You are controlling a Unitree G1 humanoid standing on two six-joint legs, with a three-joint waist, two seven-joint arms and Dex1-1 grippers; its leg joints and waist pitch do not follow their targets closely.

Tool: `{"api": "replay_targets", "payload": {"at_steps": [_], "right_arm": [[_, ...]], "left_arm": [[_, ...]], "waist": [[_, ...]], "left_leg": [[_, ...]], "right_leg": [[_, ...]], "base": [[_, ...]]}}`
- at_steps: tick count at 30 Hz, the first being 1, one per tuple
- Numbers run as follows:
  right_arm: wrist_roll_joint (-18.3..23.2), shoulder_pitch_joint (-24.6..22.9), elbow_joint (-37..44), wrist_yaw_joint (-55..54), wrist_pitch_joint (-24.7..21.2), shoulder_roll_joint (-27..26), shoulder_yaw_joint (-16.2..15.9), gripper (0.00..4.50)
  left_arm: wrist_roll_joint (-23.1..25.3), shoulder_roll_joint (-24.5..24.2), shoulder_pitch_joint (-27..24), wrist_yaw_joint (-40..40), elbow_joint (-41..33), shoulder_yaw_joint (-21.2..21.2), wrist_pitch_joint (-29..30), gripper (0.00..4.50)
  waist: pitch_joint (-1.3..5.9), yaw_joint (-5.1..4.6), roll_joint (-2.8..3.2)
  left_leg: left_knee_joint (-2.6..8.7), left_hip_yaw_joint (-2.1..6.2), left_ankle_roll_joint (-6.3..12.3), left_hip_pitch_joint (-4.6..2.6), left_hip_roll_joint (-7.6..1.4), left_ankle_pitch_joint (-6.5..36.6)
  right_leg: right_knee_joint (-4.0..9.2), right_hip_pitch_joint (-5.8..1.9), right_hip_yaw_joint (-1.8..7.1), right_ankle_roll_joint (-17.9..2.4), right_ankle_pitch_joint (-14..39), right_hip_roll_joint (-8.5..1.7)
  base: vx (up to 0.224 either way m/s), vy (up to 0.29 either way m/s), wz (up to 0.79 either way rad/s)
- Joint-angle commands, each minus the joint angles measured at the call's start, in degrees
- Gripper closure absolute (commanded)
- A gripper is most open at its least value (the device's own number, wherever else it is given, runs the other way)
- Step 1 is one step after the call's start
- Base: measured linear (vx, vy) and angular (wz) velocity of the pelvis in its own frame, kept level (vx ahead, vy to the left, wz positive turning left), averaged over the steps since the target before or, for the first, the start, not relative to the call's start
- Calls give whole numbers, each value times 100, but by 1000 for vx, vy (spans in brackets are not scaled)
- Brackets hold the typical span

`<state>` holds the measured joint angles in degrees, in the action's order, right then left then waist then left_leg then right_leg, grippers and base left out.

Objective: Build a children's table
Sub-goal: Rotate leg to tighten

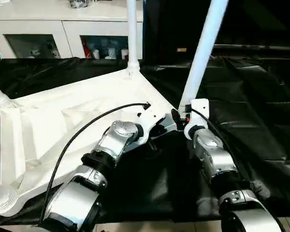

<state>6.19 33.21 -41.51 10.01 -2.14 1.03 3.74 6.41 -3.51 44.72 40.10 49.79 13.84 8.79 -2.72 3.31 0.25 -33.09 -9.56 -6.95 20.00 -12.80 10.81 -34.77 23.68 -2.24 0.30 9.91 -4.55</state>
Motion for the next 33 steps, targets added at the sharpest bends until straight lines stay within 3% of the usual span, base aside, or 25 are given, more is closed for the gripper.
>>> {"api": "replay_targets", "payload": {"at_steps": [1,3,7,9,10,12,16,21,28,29,33], "right_arm": [[187,-109,-11,406,-70,-205,-186,113],[278,-70,116,767,5,-118,-224,77],[351,-227,646,1810,-417,355,-528,56],[333,-389,935,2337,-686,697,-735,56],[333,-389,935,2337,-686,697,-735,56],[345,-710,1488,3134,-910,1265,-998,56],[415,-956,1891,3689,-944,1743,-1057,56],[597,-1067,2258,4123,-1138,2011,-1015,56],[655,-1087,2425,4342,-1293,2049,-1137,56],[645,-1076,2411,4373,-1304,1996,-1149,84],[647,-1058,2377,4431,-1311,1992,-1184,109]], "left_arm": [[-120,48,-75,11,8,-58,-234,450],[-143,-12,-85,127,15,-62,-294,450],[-199,-206,-165,524,-98,-58,-412,450],[-251,-312,-210,774,-158,-54,-469,450],[-251,-312,-210,774,-158,-54,-469,450],[-396,-493,-331,1319,-344,-43,-574,450],[-593,-699,-507,1988,-686,13,-569,450],[-861,-1065,-837,2911,-1372,146,-262,450],[-909,-1143,-949,3106,-1549,129,-164,450],[-914,-1159,-988,3123,-1638,109,-105,450],[-934,-1188,-1030,3118,-1759,104,-17,450]], "waist": [[350,-4,-72],[340,-18,-76],[346,-20,-86],[341,-21,-116],[350,-9,-104],[340,12,-120],[341,26,-107],[333,15,-95],[338,46,-96],[338,46,-118],[344,49,-111]], "left_leg": [[357,-94,338,65,91,1081],[362,-94,320,63,89,1131],[356,-88,403,73,85,1076],[346,-98,443,81,82,1029],[342,-96,448,75,76,987],[344,-96,452,71,75,967],[334,-106,496,80,66,950],[359,-102,447,59,32,1115],[354,-108,401,51,33,1001],[352,-111,399,60,40,972],[342,-112,413,65,43,875]], "right_leg": [[452,-342,137,-1097,1311,-194],[471,-331,133,-1101,1433,-193],[468,-357,131,-1092,1404,-186],[462,-361,135,-1120,1314,-179],[452,-361,140,-1127,1296,-193],[461,-372,138,-1121,1333,-184],[445,-355,148,-1192,1195,-193],[457,-317,155,-1202,1491,-200],[425,-317,154,-1221,1276,-194],[425,-322,153,-1214,1267,-195],[411,-324,153,-1212,1182,-197]], "base": [[0,0,0],[0,0,0],[0,0,0],[0,0,0],[0,0,0],[0,0,0],[0,0,0],[0,0,0],[0,0,0],[0,0,0],[0,0,0]]}}
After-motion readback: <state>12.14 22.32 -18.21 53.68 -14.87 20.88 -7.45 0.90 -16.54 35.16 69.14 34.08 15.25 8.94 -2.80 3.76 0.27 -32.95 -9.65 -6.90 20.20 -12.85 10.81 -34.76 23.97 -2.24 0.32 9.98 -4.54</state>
